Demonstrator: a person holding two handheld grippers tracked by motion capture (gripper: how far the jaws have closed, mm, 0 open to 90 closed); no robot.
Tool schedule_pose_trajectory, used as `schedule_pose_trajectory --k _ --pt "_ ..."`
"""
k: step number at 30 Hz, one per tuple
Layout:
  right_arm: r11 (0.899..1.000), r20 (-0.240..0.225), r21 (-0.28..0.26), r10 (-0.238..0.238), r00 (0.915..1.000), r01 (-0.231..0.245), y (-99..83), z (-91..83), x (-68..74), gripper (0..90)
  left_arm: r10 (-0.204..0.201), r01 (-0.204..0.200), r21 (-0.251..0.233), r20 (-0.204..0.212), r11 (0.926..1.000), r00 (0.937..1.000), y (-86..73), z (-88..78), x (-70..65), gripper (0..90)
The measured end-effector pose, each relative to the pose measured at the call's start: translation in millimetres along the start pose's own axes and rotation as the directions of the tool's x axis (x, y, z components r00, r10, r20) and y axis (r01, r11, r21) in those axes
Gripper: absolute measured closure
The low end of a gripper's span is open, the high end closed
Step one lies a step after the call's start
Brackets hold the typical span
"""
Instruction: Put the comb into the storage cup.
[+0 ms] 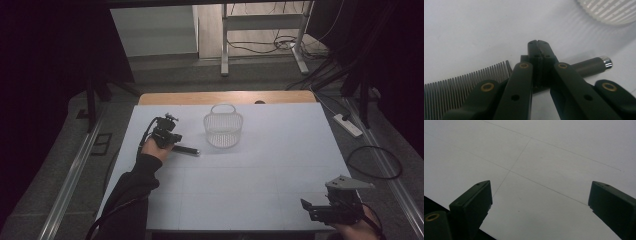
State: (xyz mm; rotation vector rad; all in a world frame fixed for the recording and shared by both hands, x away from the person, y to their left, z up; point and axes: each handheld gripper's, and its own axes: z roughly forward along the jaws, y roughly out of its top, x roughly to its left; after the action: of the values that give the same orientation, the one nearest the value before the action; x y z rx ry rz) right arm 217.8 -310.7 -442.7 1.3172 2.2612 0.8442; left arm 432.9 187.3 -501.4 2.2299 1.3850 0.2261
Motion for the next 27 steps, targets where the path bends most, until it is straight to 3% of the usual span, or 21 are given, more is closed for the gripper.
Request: schedule_pose_trajectory --k 9,12,27 --pt "1.0 -0.003 0.003 -0.004 1.0 0.004 0.1 0.2 0.7 6.1 -0.006 0.006 0.032 0.005 0.9995 1.0 -4.4 12.8 1.1 89.2" --pt "1.0 -0.005 0.002 -0.005 1.0 0.005 0.0 0.0 0.6 6.2 0.011 -0.011 0.046 0.003 0.9989 0.9999 -5.3 13.4 -1.2 89.2" --pt "1.0 -0.006 0.002 -0.011 0.9999 0.011 0.1 -0.1 1.0 6.3 0.011 -0.013 0.066 0.031 0.9977 0.9995 -19.6 8.3 -6.6 89.2"
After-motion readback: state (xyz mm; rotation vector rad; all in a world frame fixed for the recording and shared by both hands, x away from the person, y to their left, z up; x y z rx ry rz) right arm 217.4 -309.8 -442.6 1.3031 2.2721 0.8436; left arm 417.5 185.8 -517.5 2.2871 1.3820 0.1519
